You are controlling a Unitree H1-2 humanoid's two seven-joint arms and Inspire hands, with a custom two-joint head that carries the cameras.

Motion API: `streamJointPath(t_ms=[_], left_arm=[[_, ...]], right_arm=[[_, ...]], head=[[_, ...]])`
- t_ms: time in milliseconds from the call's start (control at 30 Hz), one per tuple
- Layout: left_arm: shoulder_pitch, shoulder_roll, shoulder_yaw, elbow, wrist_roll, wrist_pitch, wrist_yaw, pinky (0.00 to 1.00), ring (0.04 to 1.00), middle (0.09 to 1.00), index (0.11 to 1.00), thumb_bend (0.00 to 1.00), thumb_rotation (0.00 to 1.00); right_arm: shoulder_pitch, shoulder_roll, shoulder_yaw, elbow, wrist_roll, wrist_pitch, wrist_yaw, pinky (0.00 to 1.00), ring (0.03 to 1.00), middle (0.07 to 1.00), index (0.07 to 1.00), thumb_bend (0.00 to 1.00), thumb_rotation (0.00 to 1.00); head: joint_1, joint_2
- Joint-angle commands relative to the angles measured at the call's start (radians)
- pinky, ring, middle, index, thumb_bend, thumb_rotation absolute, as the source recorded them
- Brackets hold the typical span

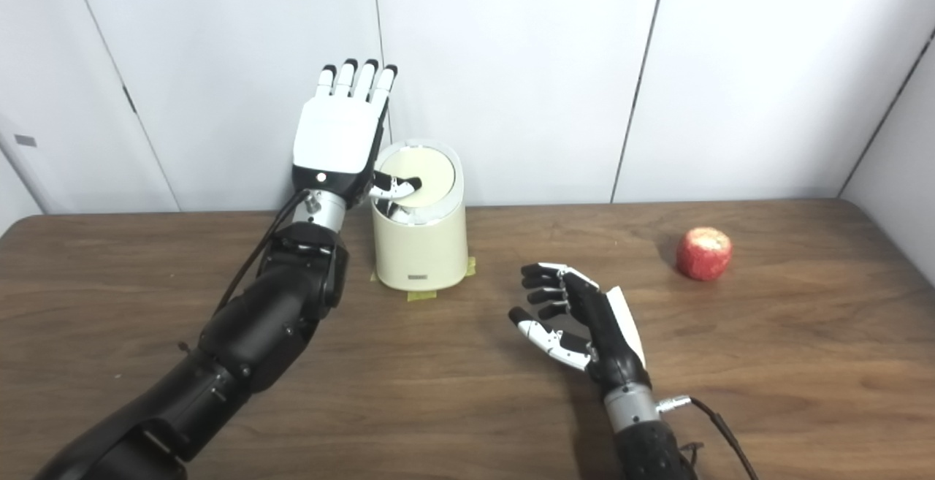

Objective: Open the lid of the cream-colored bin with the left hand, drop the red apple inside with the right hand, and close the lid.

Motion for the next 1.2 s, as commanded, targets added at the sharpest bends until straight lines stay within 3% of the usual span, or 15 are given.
streamJointPath(t_ms=[0, 300, 567, 700, 767, 800, 833, 900, 967, 1033, 1100, 1167], left_arm=[[-0.026, 0.023, 0.013, 0.006, 0.014, 0.001, -0.016, 1.00, 1.000, 1.000, 1.000, 1.00, 0.14], [-0.015, 0.024, 0.031, 0.043, -0.016, -0.035, -0.009, 1.00, 1.000, 1.000, 1.000, 1.00, 0.14], [-0.009, 0.035, 0.022, 0.045, -0.030, -0.075, -0.042, 1.00, 1.000, 1.000, 1.000, 1.00, 0.22], [0.005, 0.028, 0.028, 0.040, -0.030, -0.069, -0.027, 1.00, 1.000, 1.000, 1.000, 1.00, 0.26], [0.011, 0.016, 0.045, 0.040, -0.042, -0.058, -0.009, 1.00, 1.000, 1.000, 1.000, 0.87, 0.35], [0.013, 0.004, 0.068, 0.024, -0.066, -0.043, -0.029, 1.00, 1.000, 1.000, 1.000, 0.74, 0.49], [0.017, -0.011, 0.099, -0.002, -0.103, -0.026, -0.061, 1.00, 1.000, 1.000, 1.000, 0.68, 0.72], [0.026, -0.048, 0.177, -0.063, -0.181, 0.003, -0.123, 1.00, 1.000, 1.000, 0.999, 0.67, 0.94], [0.039, -0.107, 0.297, -0.127, -0.237, 0.014, -0.189, 1.00, 0.996, 0.986, 0.974, 0.71, 0.99], [0.046, -0.140, 0.367, -0.166, -0.237, 0.014, -0.233, 0.98, 0.980, 0.973, 0.950, 0.73, 1.00], [0.055, -0.133, 0.368, -0.183, -0.235, 0.010, -0.181, 0.94, 0.954, 0.946, 0.921, 0.73, 1.00], [0.063, -0.121, 0.362, -0.194, -0.231, 0.000, -0.134, 0.98, 0.964, 0.951, 0.931, 0.73, 1.00]], right_arm=[[-0.033, -0.001, -0.001, -0.037, 0.002, -0.022, -0.004, 0.55, 0.648, 0.686, 0.682, 0.26, 0.25], [-0.034, -0.004, 0.000, -0.034, 0.003, -0.028, -0.002, 0.55, 0.650, 0.686, 0.680, 0.25, 0.24], [-0.034, -0.003, 0.001, -0.039, -0.003, -0.016, -0.002, 0.55, 0.650, 0.686, 0.679, 0.26, 0.27], [-0.032, -0.002, 0.000, -0.044, -0.001, -0.010, -0.001, 0.56, 0.652, 0.687, 0.681, 0.25, 0.28], [-0.031, -0.002, 0.000, -0.046, -0.004, -0.009, -0.002, 0.56, 0.652, 0.687, 0.681, 0.26, 0.27], [-0.031, -0.001, 0.000, -0.046, -0.002, -0.010, -0.002, 0.56, 0.650, 0.686, 0.681, 0.26, 0.27], [-0.032, -0.001, 0.000, -0.045, -0.001, -0.010, -0.002, 0.56, 0.651, 0.686, 0.682, 0.26, 0.27], [-0.032, -0.001, -0.001, -0.042, 0.001, -0.013, -0.001, 0.56, 0.652, 0.687, 0.684, 0.26, 0.26], [-0.034, -0.001, 0.000, -0.037, -0.001, -0.020, -0.005, 0.55, 0.645, 0.681, 0.679, 0.26, 0.26], [-0.034, -0.003, 0.001, -0.035, -0.006, -0.021, -0.005, 0.54, 0.638, 0.677, 0.677, 0.25, 0.26], [-0.034, -0.004, 0.002, -0.036, -0.003, -0.017, 0.000, 0.54, 0.639, 0.678, 0.679, 0.25, 0.26], [-0.034, -0.005, 0.003, -0.038, -0.003, -0.013, 0.001, 0.55, 0.643, 0.682, 0.682, 0.25, 0.26]], head=[[-0.002, 0.000], [-0.004, 0.003], [-0.005, 0.003], [-0.003, 0.003], [-0.005, 0.002], [-0.006, 0.004], [-0.005, 0.003], [-0.004, 0.002], [-0.005, 0.000], [-0.005, 0.000], [-0.004, -0.001], [-0.005, -0.001]])
